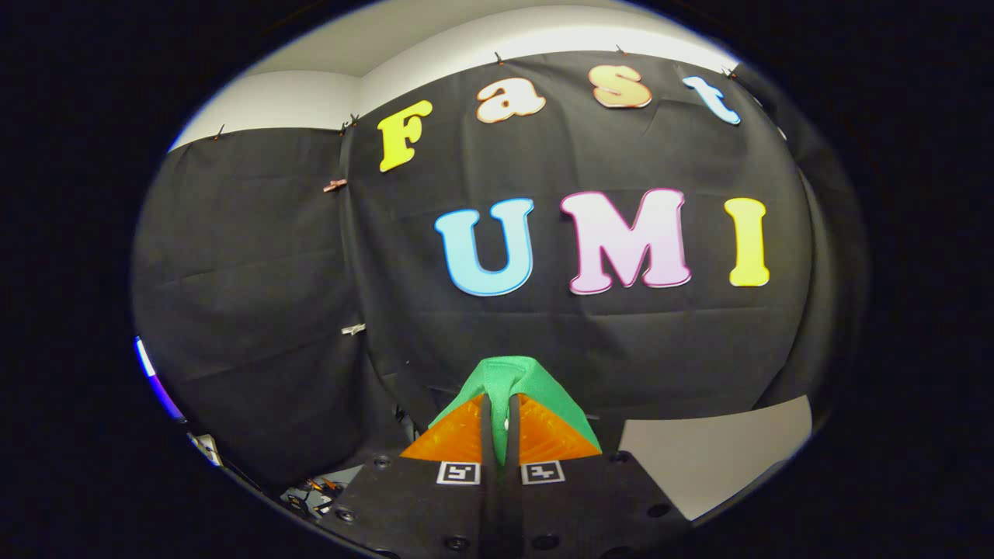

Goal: Put the clothes into the washing machine and then close the washing machine lid.

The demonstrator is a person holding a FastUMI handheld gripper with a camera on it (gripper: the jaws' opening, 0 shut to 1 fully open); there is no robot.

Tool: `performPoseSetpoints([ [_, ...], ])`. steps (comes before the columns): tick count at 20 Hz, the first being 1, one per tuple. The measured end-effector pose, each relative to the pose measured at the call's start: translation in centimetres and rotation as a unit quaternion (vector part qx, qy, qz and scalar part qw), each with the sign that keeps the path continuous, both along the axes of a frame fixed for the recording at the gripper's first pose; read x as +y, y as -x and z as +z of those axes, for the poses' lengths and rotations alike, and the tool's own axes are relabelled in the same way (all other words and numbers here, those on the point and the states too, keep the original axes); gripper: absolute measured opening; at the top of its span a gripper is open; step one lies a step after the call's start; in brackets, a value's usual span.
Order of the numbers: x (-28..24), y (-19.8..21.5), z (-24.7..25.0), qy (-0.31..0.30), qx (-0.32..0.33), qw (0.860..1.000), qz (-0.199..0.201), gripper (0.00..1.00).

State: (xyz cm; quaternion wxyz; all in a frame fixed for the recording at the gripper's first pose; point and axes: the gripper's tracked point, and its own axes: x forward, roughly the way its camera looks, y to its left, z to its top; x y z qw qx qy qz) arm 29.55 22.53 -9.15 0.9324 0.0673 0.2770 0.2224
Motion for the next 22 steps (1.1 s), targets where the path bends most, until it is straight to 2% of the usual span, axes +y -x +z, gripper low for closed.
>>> performPoseSetpoints([
  [4,3.6,-0.5,-5.9,0.005,0.038,0.999,0.03,0.05],
  [11,6.4,-1.8,-17.5,0.029,0.108,0.992,0.054,0.05],
  [13,6.7,-2.0,-20.8,0.052,0.131,0.988,0.061,0.05],
  [18,7.4,-1.4,-28.1,0.062,0.205,0.975,0.064,0.05],
  [22,7.0,0.1,-30.7,0.084,0.254,0.96,0.078,0.05],
])
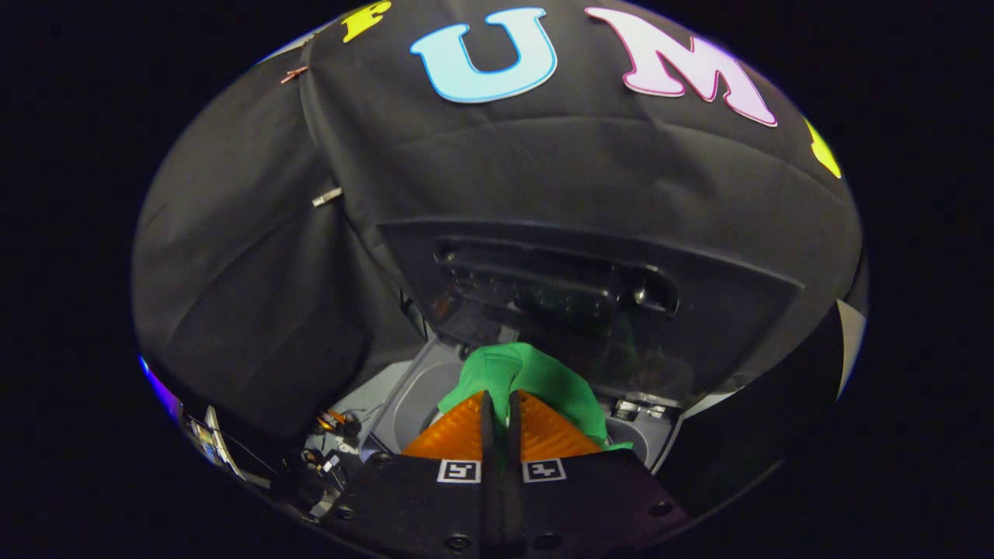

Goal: Put the clothes into the washing machine and then close the washing machine lid.

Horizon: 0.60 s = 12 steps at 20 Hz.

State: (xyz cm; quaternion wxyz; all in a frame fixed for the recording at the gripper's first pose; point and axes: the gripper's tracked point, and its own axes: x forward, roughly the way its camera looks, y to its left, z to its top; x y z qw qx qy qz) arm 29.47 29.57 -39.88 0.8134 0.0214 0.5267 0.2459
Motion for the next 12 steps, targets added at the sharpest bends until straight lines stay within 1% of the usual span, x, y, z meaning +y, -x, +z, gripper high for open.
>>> performPoseSetpoints([
  [3,0.0,0.4,-0.3,0.009,0.0,1.0,0.014,0.06],
  [4,0.4,0.4,0.1,-0.005,0.002,1.0,0.012,0.14],
  [6,1.2,-0.4,1.2,-0.029,-0.014,0.999,0.008,0.56],
  [8,1.1,-0.7,0.8,-0.028,-0.026,0.999,0.01,0.97],
  [10,1.3,-0.4,1.9,-0.035,-0.025,0.999,0.014,0.99],
  [12,1.6,-1.3,2.7,-0.044,-0.049,0.998,0.015,0.99],
])
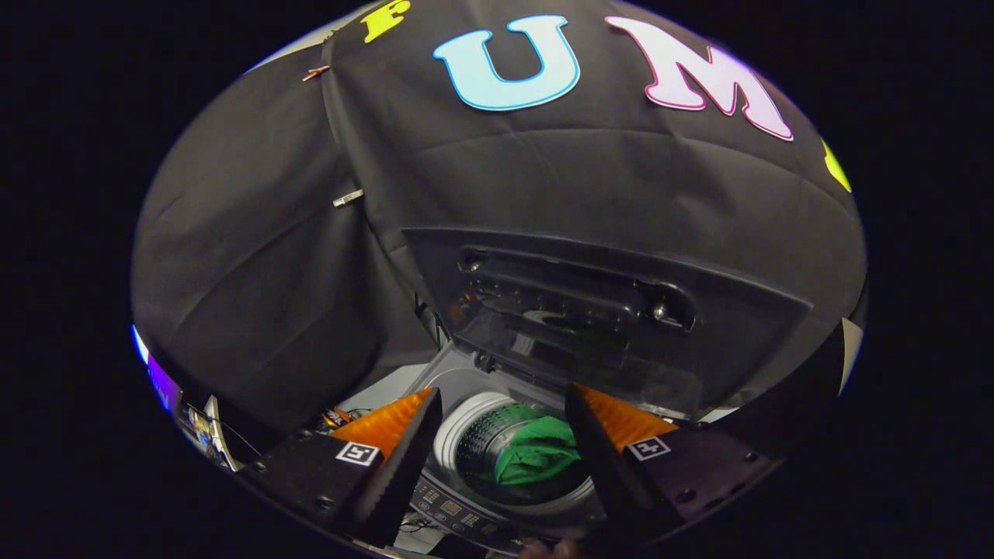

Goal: Put the clothes into the washing machine and then close the washing machine lid.

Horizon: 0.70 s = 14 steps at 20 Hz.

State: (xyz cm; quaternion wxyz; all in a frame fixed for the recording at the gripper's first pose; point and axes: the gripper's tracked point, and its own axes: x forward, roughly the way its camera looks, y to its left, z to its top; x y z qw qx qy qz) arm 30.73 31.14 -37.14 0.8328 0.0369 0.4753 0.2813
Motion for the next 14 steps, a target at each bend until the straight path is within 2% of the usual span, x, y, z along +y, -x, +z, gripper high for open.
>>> performPoseSetpoints([
  [4,0.2,-1.9,2.6,-0.029,-0.058,0.998,-0.018,0.99],
  [8,-0.9,-4.2,4.0,-0.024,-0.11,0.992,-0.047,0.99],
  [11,-2.3,-6.3,5.7,-0.019,-0.162,0.983,-0.087,0.99],
  [14,-3.0,-7.7,6.5,-0.011,-0.206,0.972,-0.109,0.99],
])
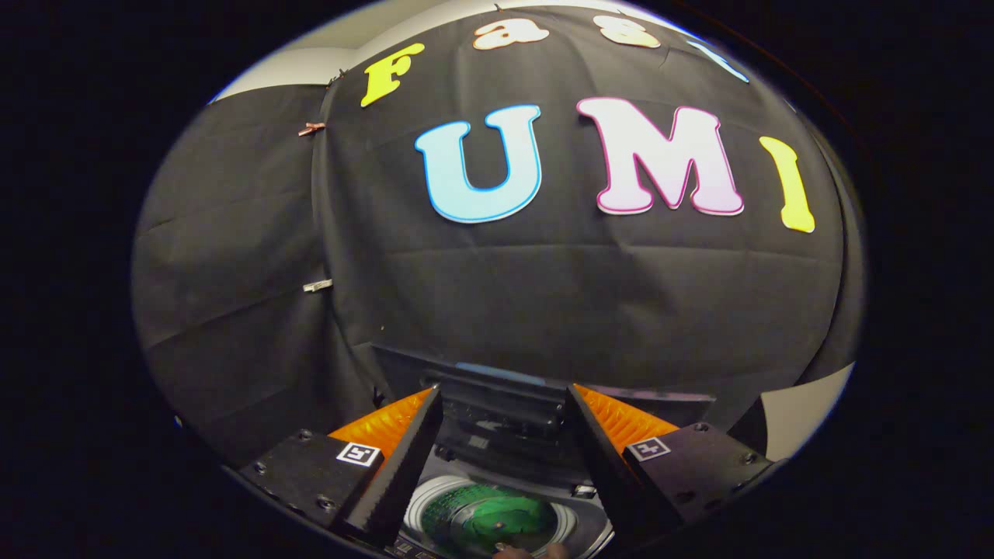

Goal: Put the clothes into the washing machine and then close the washing machine lid.

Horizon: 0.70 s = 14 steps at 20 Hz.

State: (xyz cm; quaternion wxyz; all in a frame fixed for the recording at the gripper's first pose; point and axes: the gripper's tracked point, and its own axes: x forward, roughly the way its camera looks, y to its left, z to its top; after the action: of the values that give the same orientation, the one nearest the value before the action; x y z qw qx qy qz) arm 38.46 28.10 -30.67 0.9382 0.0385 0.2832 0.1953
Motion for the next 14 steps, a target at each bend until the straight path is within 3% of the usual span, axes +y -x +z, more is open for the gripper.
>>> performPoseSetpoints([
  [6,-3.2,-3.3,0.4,0.027,-0.05,0.995,-0.083,0.99],
  [10,-5.7,-5.0,-1.2,0.034,-0.028,0.988,-0.147,0.99],
  [14,-7.3,-6.0,-2.8,0.045,-0.003,0.984,-0.174,0.99],
])
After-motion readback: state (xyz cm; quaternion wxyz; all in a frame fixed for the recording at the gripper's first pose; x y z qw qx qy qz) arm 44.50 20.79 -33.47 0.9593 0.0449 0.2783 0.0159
